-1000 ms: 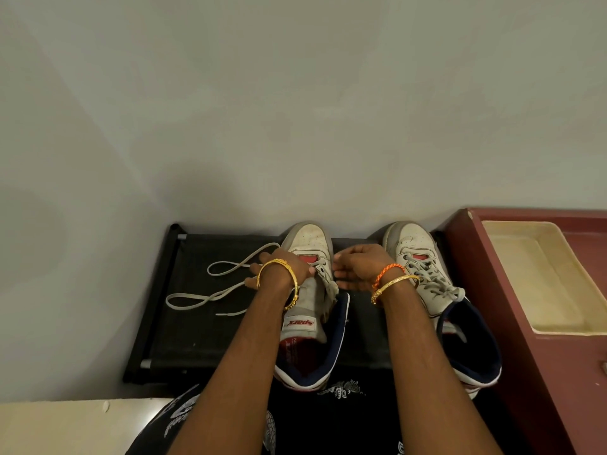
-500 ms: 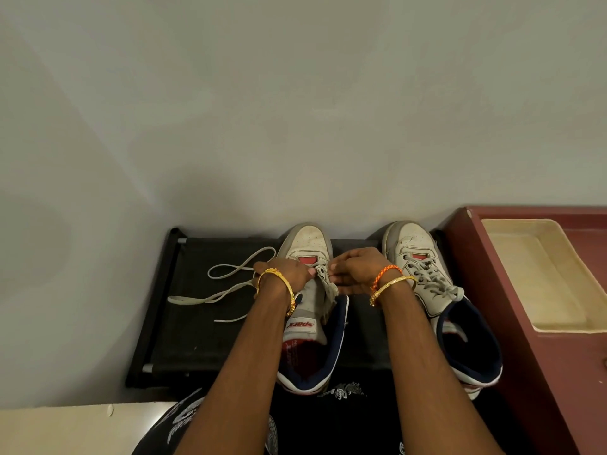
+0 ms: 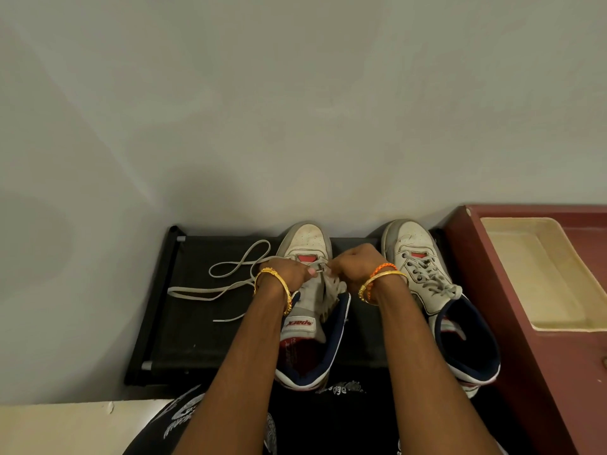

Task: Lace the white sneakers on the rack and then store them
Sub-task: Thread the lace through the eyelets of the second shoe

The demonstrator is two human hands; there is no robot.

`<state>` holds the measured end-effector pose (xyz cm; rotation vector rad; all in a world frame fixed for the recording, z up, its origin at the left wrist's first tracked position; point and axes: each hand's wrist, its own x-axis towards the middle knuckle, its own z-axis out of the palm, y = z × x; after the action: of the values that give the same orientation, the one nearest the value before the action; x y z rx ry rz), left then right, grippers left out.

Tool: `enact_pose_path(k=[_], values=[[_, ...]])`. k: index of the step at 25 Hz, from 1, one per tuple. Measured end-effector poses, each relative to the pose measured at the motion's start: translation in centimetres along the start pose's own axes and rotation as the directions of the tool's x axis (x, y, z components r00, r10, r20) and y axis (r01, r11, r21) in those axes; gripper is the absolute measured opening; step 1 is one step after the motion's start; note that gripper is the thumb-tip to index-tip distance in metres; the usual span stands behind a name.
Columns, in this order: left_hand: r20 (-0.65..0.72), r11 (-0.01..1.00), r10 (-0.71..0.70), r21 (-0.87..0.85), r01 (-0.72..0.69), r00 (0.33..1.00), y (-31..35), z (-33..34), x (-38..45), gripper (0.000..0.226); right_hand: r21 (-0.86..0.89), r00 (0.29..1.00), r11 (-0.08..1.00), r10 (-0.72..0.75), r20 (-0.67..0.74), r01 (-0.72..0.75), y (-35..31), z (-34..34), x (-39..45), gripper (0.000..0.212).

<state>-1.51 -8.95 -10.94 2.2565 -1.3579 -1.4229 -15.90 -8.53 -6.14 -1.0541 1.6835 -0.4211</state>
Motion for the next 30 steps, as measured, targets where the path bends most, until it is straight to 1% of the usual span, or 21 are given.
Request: enact_pose_path(k=[4,5,8,10,11,13,14,17,18,19,21,23,25,26,28,30], values=[[0.005,0.997,0.015,0.075,-0.015,1.000,0.3,-0.2,-0.3,0.064,0.104,0.991,0.990,0.089,0.097,-0.099,-0.6,-0.4,-0.5,0.018],[0.004,0.995,0.011,0.095,-0.012,1.000,0.4,-0.3,-0.4,0.065,0.108,0.990,0.989,0.094,0.108,-0.105,-0.7,-0.4,-0.6,0.019],[0.014,0.996,0.025,0.085,-0.026,1.000,0.5,-0.4,-0.5,0.064,0.116,0.987,0.986,0.110,0.119,-0.123,-0.5,-0.4,-0.4,0.020],[0.025,0.999,0.008,0.033,-0.009,1.000,0.4,-0.5,-0.7,0.063,0.110,0.986,0.987,0.105,0.126,-0.119,-0.5,-0.4,-0.2,0.020],[0.013,1.000,-0.008,-0.023,0.008,1.000,0.4,-0.4,-0.8,0.067,0.098,0.987,0.989,0.102,0.128,-0.115,-0.5,-0.4,-0.1,0.019],[-0.011,0.993,-0.047,-0.107,0.045,0.999,0.5,-0.3,-0.9,0.083,0.099,0.986,0.988,0.102,0.131,-0.115,-0.5,-0.4,-0.2,0.018],[-0.013,0.989,-0.058,-0.137,0.056,0.998,0.5,-0.3,-1.0,0.085,0.119,0.985,0.985,0.106,0.137,-0.123,-0.5,-0.4,-0.2,0.016],[-0.017,0.978,-0.052,-0.204,0.047,0.999,0.4,-0.2,-0.8,0.071,0.186,0.978,0.970,0.129,0.166,-0.160,-0.4,-0.5,-0.2,0.008],[-0.008,0.974,-0.047,-0.222,0.044,0.999,0.5,-0.2,-0.8,0.067,0.198,0.976,0.966,0.131,0.176,-0.165,-0.3,-0.5,-0.2,0.009],[-0.003,0.975,-0.031,-0.218,0.029,1.000,0.5,-0.2,-0.8,0.065,0.196,0.976,0.968,0.122,0.181,-0.158,-0.2,-0.5,-0.1,0.009],[-0.001,0.989,0.018,-0.150,-0.018,1.000,0.6,-0.2,-0.9,0.062,0.181,0.981,0.976,0.088,0.175,-0.120,0.1,-0.3,0.1,0.008],[0.034,0.990,0.059,-0.128,-0.054,0.998,0.9,-0.5,-1.7,0.059,0.170,0.984,0.981,0.063,0.166,-0.092,0.2,0.1,0.0,0.013],[0.061,0.990,0.096,-0.107,-0.089,0.994,1.0,-0.8,-2.3,0.054,0.139,0.990,0.989,0.036,0.136,-0.055,0.0,0.4,-0.6,0.019],[0.069,0.990,0.114,-0.095,-0.107,0.991,1.0,-1.0,-2.6,0.049,0.151,0.995,0.988,0.018,0.100,-0.033,-0.2,0.3,-1.0,0.023],[0.074,0.985,0.132,-0.125,-0.122,0.988,0.9,-1.4,-3.2,0.039,0.281,1.000,0.960,0.014,-0.022,-0.008,-0.5,-0.5,-1.7,0.028],[0.054,0.969,0.106,-0.230,-0.091,0.993,0.6,-2.0,-4.1,0.034,0.410,0.979,0.909,0.011,-0.204,0.075,-0.7,-2.2,-2.3,0.027]])
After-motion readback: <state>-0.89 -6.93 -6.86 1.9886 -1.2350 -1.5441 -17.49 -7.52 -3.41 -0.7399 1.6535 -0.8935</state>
